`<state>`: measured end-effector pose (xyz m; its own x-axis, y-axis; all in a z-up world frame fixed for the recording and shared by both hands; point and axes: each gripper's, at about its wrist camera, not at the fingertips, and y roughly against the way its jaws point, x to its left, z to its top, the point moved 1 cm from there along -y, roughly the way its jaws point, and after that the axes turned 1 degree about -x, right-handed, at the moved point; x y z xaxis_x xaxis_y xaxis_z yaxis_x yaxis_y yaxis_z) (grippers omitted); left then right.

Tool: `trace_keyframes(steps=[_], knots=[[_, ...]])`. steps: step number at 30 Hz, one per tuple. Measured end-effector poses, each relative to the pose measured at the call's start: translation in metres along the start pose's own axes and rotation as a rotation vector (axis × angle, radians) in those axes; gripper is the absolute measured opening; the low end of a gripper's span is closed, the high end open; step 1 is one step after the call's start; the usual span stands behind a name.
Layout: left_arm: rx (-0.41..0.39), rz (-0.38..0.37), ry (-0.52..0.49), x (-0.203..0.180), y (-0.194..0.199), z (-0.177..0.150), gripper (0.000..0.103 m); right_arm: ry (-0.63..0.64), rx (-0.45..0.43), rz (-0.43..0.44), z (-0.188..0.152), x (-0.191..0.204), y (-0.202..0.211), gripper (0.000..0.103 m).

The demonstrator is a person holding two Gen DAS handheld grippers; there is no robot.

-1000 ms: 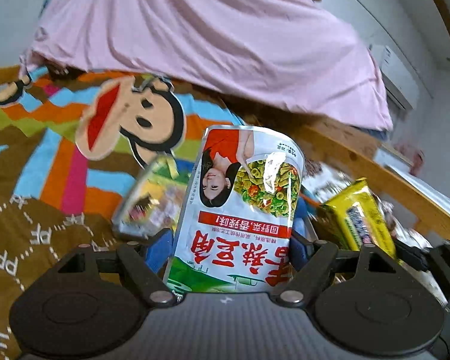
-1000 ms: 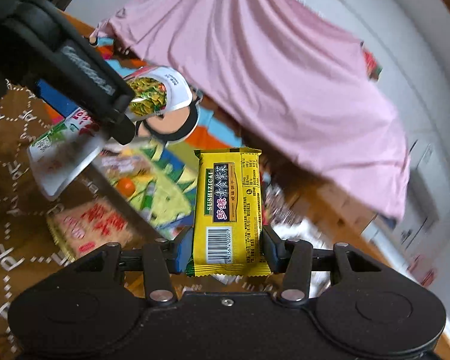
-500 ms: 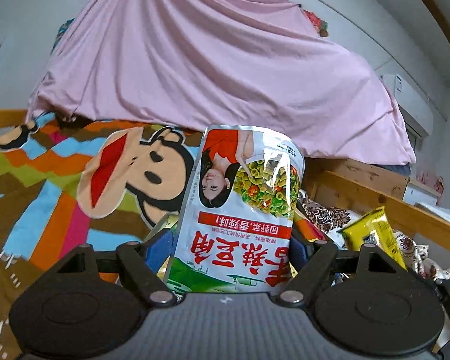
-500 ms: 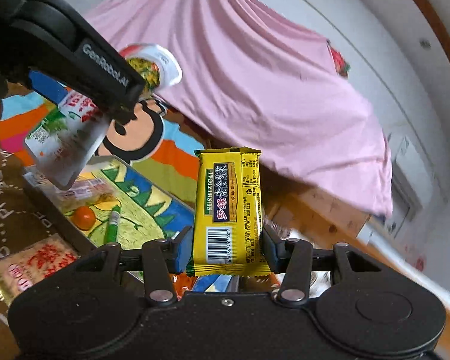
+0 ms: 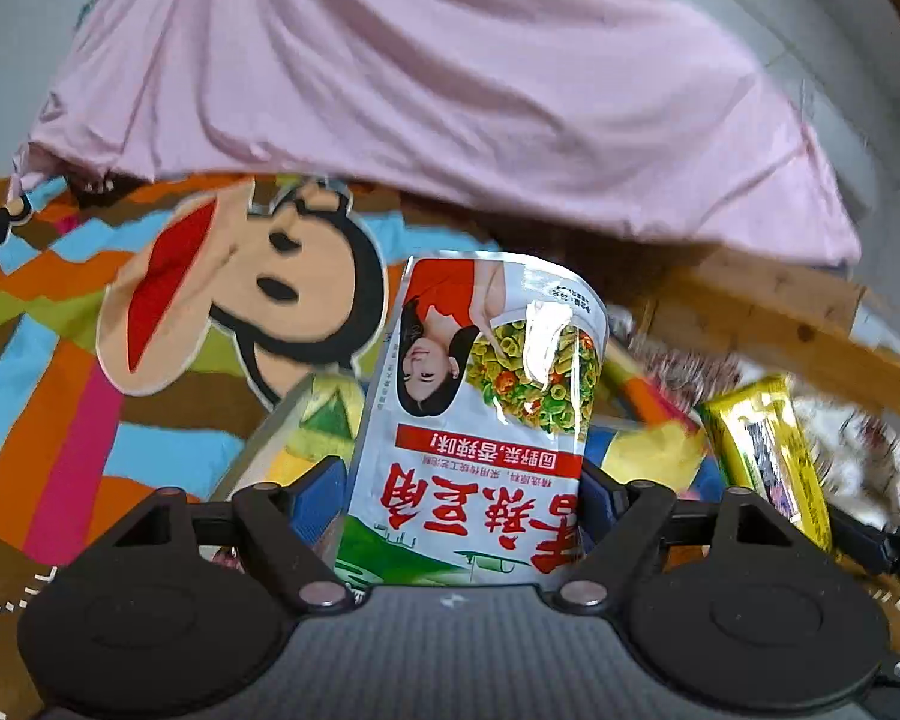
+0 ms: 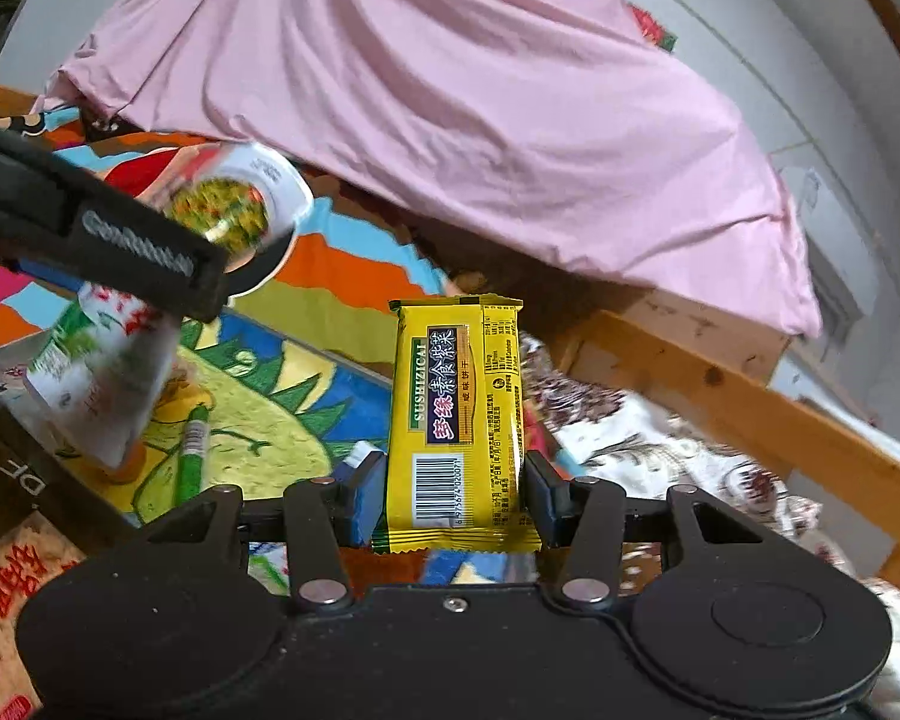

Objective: Organize snacks
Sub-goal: 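Carry the pea packet and wafer bar over the dinosaur tray with both grippers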

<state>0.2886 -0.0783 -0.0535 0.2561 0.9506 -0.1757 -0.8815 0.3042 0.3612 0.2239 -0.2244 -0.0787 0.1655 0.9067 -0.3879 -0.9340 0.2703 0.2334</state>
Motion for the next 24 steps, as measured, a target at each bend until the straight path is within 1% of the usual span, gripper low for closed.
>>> trace_keyframes(steps=[2, 3, 7, 12, 15, 22, 24], knots=[[0.070, 0.012, -0.027, 0.000, -0.010, -0.003, 0.082, 0.015, 0.007, 0.018, -0.003, 0.005, -0.004, 0.050], [0.079, 0.012, -0.035, 0.000, -0.012, -0.005, 0.082, 0.021, 0.011, 0.025, -0.004, 0.008, -0.006, 0.050], [0.094, 0.021, -0.062, -0.001, -0.017, -0.012, 0.082, 0.021, 0.043, 0.051, -0.009, 0.014, -0.014, 0.050], [0.106, 0.031, -0.052, 0.000, -0.028, -0.012, 0.082, 0.020, 0.061, 0.068, -0.010, 0.016, -0.019, 0.050], [0.143, 0.036, -0.079, -0.002, -0.037, -0.010, 0.082, 0.006, 0.087, 0.092, -0.010, 0.015, -0.023, 0.051], [0.192, 0.041, -0.133, -0.008, -0.049, -0.017, 0.083, 0.020, 0.108, 0.087, -0.014, 0.020, -0.028, 0.051], [0.208, 0.035, -0.136, -0.008, -0.052, -0.020, 0.085, 0.024, 0.106, 0.081, -0.014, 0.020, -0.028, 0.053]])
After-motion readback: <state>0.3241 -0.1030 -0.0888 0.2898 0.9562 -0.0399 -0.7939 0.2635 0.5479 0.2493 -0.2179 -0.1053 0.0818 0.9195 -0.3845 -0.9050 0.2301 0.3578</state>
